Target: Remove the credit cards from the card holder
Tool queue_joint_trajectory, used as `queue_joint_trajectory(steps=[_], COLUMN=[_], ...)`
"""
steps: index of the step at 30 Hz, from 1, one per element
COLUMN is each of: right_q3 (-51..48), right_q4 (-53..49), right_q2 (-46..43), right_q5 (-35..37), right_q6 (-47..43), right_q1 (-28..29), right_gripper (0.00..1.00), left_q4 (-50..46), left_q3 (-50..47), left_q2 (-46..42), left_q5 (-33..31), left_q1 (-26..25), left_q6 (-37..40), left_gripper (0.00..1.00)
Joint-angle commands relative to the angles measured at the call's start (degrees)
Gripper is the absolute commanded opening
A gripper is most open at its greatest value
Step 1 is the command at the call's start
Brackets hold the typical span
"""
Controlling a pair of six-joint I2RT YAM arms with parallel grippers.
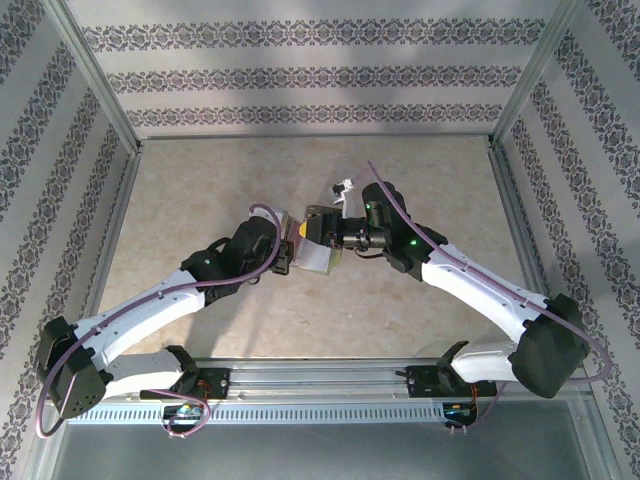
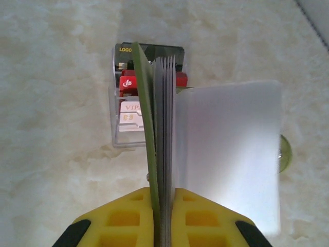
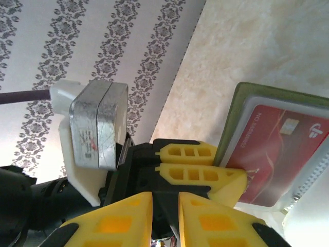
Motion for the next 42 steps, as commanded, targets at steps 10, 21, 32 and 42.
queue_joint_trajectory(steps=[10,21,32,42], right_q3=[-10.08,-15.29,-15.74,-11.90], right_q4=[18.33,25.34,27.47,17.82], right_q2=[1.98,-0.36,-0.28,-5.61], right_q5=[-5.84,-14.48,-16.87,-13.12], right_q6=[8.49,7.37,8.07,5.43], right_q1=[-4.27,-8.72,-10.64,-9.09], right_gripper=[0.25,0.33,0.34,0.33], left_q4=[18.39,34.23,40.09,30.91], left_q3=[-8.28,-15.04,-16.97,-15.42], left_q2=[-9.01,-12.24,-11.12,-12.33], left_q5=[10.99,24.11,27.73,24.09], left_q1=[2.92,8.23,8.50,8.50], left_q6=[-7.24,-17.77,-22.15,-17.30], left_gripper=[0.00,0.00,0.00,0.00])
